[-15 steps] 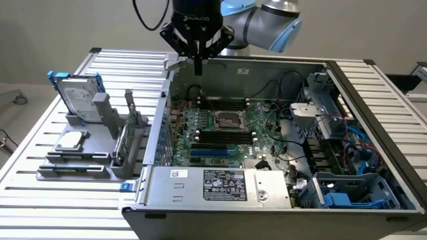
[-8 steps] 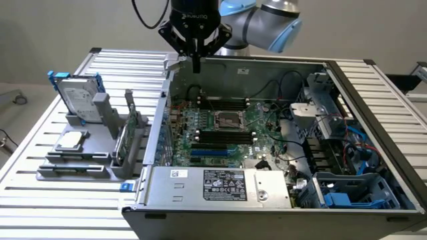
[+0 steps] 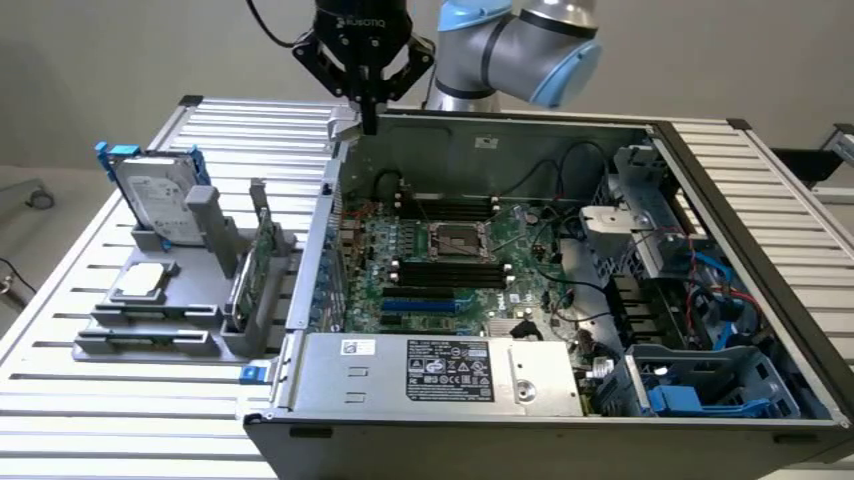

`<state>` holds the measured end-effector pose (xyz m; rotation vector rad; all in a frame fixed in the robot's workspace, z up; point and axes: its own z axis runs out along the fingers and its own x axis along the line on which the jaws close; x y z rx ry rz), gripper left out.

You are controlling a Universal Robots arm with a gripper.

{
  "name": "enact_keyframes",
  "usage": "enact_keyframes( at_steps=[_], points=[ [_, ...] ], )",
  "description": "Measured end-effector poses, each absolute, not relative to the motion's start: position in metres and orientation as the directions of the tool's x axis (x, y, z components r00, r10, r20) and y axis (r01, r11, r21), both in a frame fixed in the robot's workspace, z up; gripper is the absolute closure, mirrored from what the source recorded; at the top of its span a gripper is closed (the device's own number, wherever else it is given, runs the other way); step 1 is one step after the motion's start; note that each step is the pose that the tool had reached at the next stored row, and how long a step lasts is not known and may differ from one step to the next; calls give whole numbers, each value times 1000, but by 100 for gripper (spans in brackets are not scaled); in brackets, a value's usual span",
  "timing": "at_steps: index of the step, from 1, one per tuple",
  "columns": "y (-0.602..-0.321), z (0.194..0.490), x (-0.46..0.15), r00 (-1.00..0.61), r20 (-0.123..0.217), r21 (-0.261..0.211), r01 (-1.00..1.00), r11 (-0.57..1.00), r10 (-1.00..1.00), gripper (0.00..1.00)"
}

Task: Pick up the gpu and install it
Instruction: 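Reach for the gpu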

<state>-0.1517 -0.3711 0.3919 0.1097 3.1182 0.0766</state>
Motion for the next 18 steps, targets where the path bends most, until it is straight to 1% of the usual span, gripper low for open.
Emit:
enact_keyframes(
  at_steps=[18],
  points=[
    [-356, 383, -233, -997, -19, 50, 70, 996, 71, 89]
  ],
)
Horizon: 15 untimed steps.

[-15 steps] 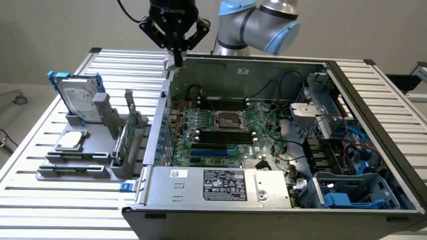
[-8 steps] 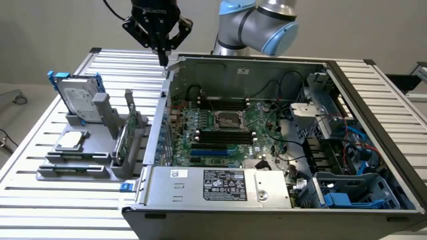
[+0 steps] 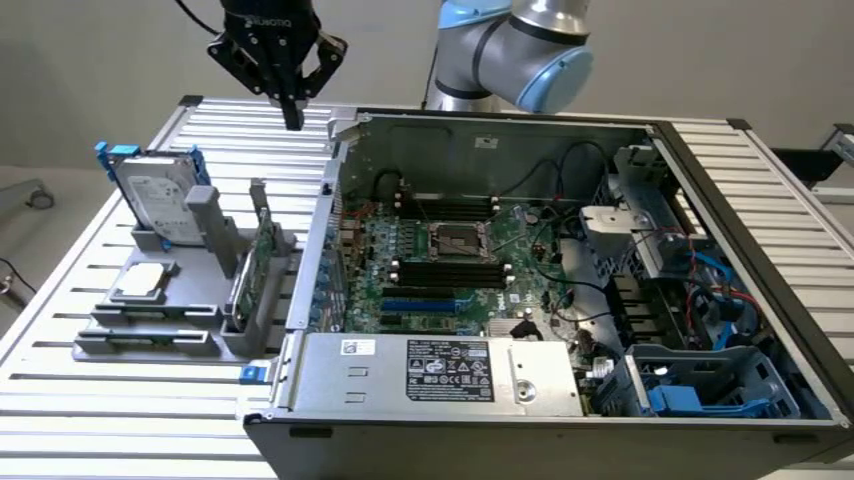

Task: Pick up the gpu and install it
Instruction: 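Reach for the gpu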

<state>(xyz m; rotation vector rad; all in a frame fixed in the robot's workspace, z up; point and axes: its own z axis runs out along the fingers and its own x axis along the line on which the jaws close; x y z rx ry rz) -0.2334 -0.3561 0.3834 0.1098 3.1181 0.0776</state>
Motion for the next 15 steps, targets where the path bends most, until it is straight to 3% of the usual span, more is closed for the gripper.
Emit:
enact_keyframes(
  at_steps=[10, 15],
  points=[
    [-348, 379, -279, -997, -18, 50, 70, 996, 71, 89],
    [-347, 379, -293, -998, 3, 49, 69, 996, 69, 89]
  ],
)
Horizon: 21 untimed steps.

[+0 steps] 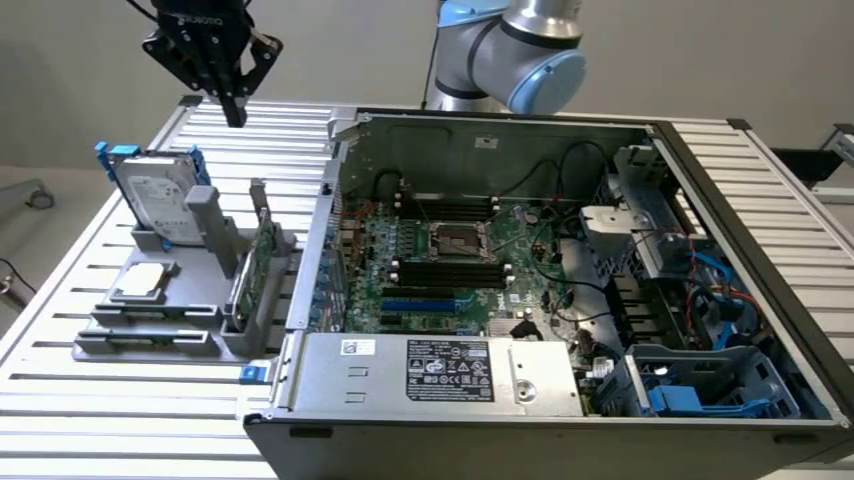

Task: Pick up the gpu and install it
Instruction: 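Reach for the gpu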

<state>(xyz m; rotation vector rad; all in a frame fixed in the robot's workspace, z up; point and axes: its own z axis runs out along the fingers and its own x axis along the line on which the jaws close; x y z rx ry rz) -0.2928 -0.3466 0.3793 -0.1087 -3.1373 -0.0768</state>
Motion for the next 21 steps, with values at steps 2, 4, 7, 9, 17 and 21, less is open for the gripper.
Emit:
enact_keyframes(
  at_steps=[2, 4, 7, 9, 17, 21],
  points=[
    [-347, 379, -294, -998, 4, 47, 60, 997, 60, 89],
    [-347, 379, -294, -999, 4, 42, 45, 998, 45, 89],
    [-348, 379, -295, -1000, 4, 41, 26, 999, 26, 89],
    [-349, 379, -296, -1000, 4, 41, 20, 999, 20, 89],
    [-370, 379, -296, -1000, 4, 41, 13, 999, 12, 89],
    [-380, 379, -296, -1000, 4, 41, 8, 999, 8, 89]
  ],
)
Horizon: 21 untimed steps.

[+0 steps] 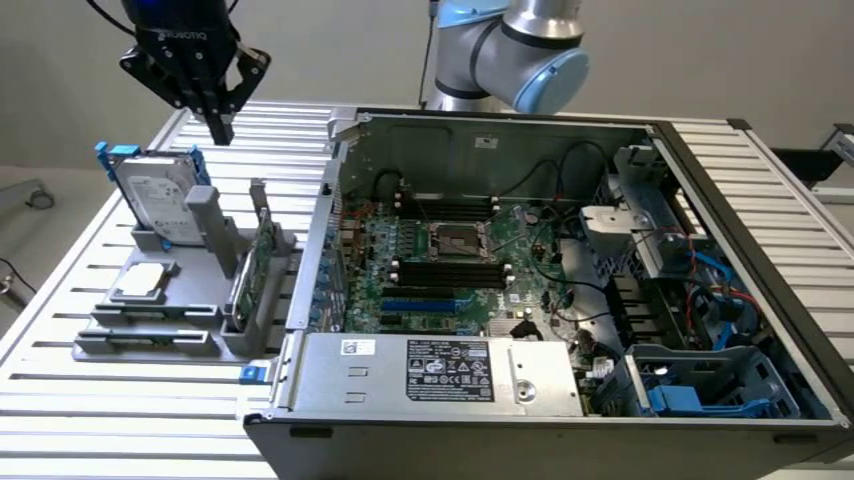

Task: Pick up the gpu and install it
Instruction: 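Reach for the gpu, then pick up the gpu and move the gpu toward the slot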

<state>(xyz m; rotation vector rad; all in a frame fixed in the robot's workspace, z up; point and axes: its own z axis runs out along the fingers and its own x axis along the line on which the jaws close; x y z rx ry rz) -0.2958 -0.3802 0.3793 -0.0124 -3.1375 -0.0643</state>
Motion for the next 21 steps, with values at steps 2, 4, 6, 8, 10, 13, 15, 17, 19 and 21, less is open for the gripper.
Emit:
enact_keyframes(
  at_steps=[2, 4, 6, 8, 10, 13, 15, 17, 19, 21],
  points=[
    [-384, 379, -296, -1000, 4, 41, 4, 999, 4, 89],
    [-386, 379, -295, -1000, 4, 41, -2, 999, -2, 89],
    [-387, 379, -293, -1000, 4, 41, -8, 999, -9, 89],
    [-388, 379, -291, -1000, 4, 41, -11, 999, -11, 89],
    [-388, 379, -291, -1000, 4, 41, -11, 999, -11, 89],
    [-388, 378, -291, -1000, 4, 41, -11, 999, -11, 89],
    [-388, 379, -291, -1000, 4, 41, -11, 999, -11, 89],
    [-388, 379, -291, -1000, 4, 41, -11, 999, -11, 89],
    [-388, 379, -291, -1000, 4, 41, -11, 999, -11, 89],
    [-388, 378, -291, -1000, 4, 41, -10, 999, -11, 89]
  ],
)
